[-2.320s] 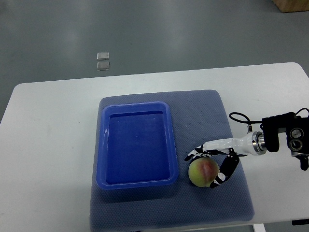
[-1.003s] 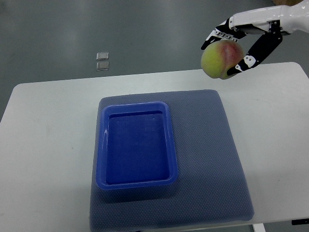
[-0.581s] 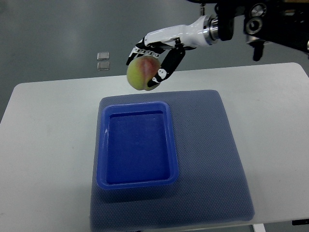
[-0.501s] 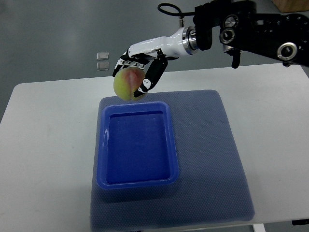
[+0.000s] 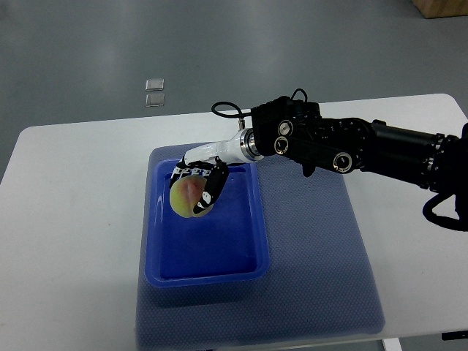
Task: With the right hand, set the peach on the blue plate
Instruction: 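Carry the peach over the blue tray and lower it inside, then open the right hand to release the peach in the tray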
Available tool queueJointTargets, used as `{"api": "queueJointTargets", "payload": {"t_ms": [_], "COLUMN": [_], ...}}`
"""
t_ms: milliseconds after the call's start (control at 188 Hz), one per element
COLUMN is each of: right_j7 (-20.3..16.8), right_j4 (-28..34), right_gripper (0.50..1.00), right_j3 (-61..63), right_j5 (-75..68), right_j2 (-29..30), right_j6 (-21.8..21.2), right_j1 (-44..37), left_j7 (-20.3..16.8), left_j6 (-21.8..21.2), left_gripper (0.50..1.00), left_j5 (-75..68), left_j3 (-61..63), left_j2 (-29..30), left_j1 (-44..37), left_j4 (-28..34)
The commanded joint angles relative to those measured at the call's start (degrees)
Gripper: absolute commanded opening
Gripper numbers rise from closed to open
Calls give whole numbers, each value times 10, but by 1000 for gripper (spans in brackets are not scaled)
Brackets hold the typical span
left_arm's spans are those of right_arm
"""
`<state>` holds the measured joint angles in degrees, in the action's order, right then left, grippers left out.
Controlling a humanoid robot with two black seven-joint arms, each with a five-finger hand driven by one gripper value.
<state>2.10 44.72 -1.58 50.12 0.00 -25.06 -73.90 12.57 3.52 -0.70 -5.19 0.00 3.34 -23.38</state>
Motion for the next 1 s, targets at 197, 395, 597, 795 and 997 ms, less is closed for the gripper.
{"api": "queueJointTargets", "payload": {"t_ms": [197, 395, 597, 795, 997], "right_j7": [1, 3, 3, 4, 5], "right_j4": [-5, -8, -7, -4, -4], "right_gripper": [574, 862, 917, 930, 930], "right_j3": [0, 0, 0, 22, 169], "right_j5": [6, 4, 3, -9, -39], "right_j2": [0, 0, 0, 0, -10], "right_j6": [13, 30, 27, 32, 33], "right_j1": [17, 20, 19, 4, 5], "left_j7": [0, 0, 0, 0, 0], "left_j6": [0, 0, 0, 0, 0], "left_gripper": [1000, 1000, 1000, 1000, 1000], "left_j5": [0, 0, 0, 0, 0], "left_j3": [0, 0, 0, 0, 0], "left_j2": [0, 0, 0, 0, 0], "left_j1": [0, 0, 0, 0, 0], "left_j4": [0, 0, 0, 0, 0]}}
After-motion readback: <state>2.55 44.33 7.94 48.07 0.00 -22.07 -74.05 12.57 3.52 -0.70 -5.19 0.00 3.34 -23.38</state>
